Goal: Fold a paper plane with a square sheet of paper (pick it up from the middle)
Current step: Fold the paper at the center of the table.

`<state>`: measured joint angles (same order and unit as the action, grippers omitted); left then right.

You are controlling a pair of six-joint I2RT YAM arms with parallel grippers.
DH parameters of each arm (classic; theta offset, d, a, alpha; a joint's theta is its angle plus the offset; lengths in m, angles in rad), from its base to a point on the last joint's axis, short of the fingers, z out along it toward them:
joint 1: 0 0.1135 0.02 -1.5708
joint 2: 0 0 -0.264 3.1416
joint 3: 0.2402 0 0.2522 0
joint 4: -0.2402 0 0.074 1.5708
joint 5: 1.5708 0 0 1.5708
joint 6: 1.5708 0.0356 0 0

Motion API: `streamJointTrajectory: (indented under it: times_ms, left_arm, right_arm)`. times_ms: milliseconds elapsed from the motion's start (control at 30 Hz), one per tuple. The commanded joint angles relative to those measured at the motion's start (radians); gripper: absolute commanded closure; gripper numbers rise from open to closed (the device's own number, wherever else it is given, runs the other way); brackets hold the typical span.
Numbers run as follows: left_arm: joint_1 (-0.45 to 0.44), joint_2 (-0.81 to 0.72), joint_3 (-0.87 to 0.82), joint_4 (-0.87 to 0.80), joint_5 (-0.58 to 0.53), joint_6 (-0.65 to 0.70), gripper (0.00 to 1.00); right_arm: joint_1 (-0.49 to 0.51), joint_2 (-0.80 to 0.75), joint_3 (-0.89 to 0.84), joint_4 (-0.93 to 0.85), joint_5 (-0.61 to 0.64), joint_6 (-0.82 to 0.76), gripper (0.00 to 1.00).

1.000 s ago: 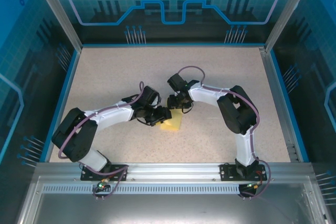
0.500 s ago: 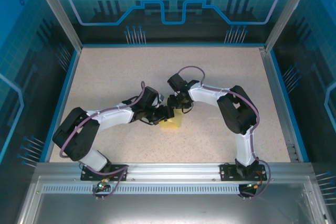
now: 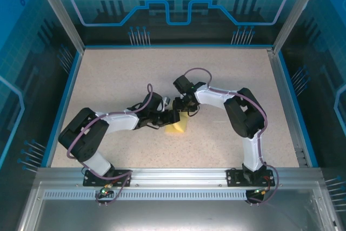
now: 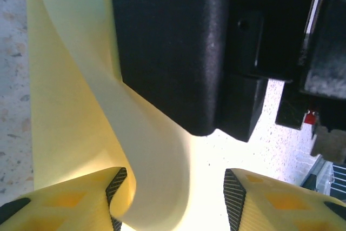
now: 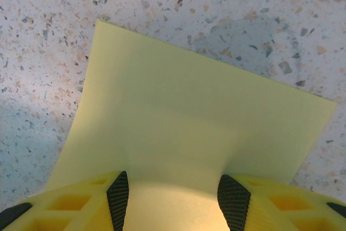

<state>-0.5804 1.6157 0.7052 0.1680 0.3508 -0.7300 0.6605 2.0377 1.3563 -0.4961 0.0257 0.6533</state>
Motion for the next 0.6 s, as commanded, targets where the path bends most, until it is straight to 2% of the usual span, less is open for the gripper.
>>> streamJointTrajectory:
  times_ms: [0,133,333,467,567]
  left_arm:
    - [0.020,0.006,-0.021,0.054,-0.005,0.037,0.46]
    - [0.040,-0.001,-0.025,0.049,0.002,0.068,0.46]
    - [0.041,0.032,-0.046,0.113,0.111,0.018,0.49]
    - [0.033,0.009,-0.087,0.068,0.120,-0.004,0.52]
    - [0.033,-0.021,-0.104,-0.010,0.087,-0.027,0.59]
  right_arm:
    - [0.009,0.151,-0.080,-0.013,-0.097,0.019,0.46]
    - [0.008,0.151,-0.080,-0.010,-0.099,0.020,0.47]
    - [0.007,0.151,-0.078,-0.011,-0.106,0.020,0.47]
    - [0.005,0.131,-0.079,-0.004,-0.121,0.023,0.47]
    - [0.005,0.104,-0.077,0.001,-0.136,0.019,0.47]
